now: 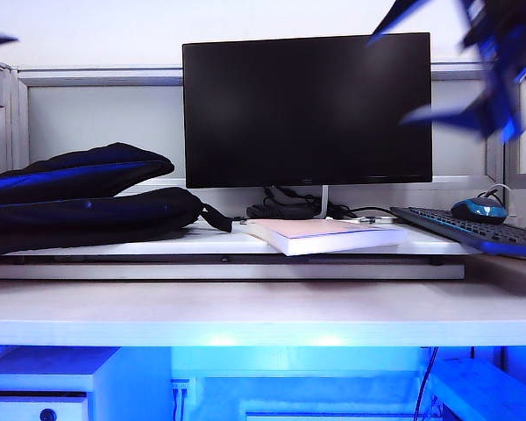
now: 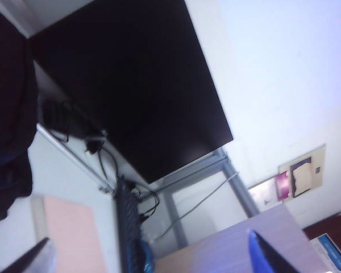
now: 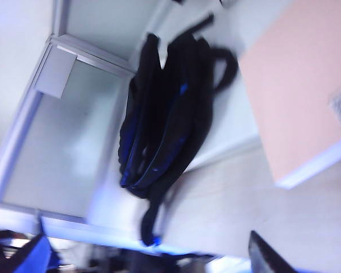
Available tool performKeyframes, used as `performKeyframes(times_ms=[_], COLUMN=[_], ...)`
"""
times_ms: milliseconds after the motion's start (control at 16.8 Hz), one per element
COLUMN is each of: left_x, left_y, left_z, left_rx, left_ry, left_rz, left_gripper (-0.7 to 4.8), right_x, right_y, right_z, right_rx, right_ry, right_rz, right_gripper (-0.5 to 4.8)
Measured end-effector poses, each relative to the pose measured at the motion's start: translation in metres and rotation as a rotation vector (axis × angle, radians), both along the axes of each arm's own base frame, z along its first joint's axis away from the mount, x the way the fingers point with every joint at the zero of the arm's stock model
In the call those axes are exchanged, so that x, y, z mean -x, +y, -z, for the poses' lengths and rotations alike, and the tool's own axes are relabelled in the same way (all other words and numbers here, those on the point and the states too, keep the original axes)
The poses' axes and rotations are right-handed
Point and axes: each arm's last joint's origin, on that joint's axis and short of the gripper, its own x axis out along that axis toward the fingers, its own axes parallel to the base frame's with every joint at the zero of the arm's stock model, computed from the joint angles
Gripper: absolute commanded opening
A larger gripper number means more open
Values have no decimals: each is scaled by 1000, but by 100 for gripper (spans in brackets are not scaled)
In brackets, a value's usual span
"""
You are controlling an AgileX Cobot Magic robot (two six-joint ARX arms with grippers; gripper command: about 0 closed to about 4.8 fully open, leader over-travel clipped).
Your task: Pick up the book on the desk and put it into the open backpack.
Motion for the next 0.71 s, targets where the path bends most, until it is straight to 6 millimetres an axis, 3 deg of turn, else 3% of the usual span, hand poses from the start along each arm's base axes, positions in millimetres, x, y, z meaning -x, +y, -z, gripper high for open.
performKeyframes(times_ms=[298,715], left_x=[-20,-48], left_y=[1,3], left_z=[20,34], left_rx=[5,8], left_ry=[78,126], left_rz=[1,1], left_gripper=[479,479], right_x=[-35,-53], right_y=[10,16], right_z=[38,82], right_rx=[-170,-194], right_ry=[147,286], right_rz=[12,15], right_gripper=[479,479])
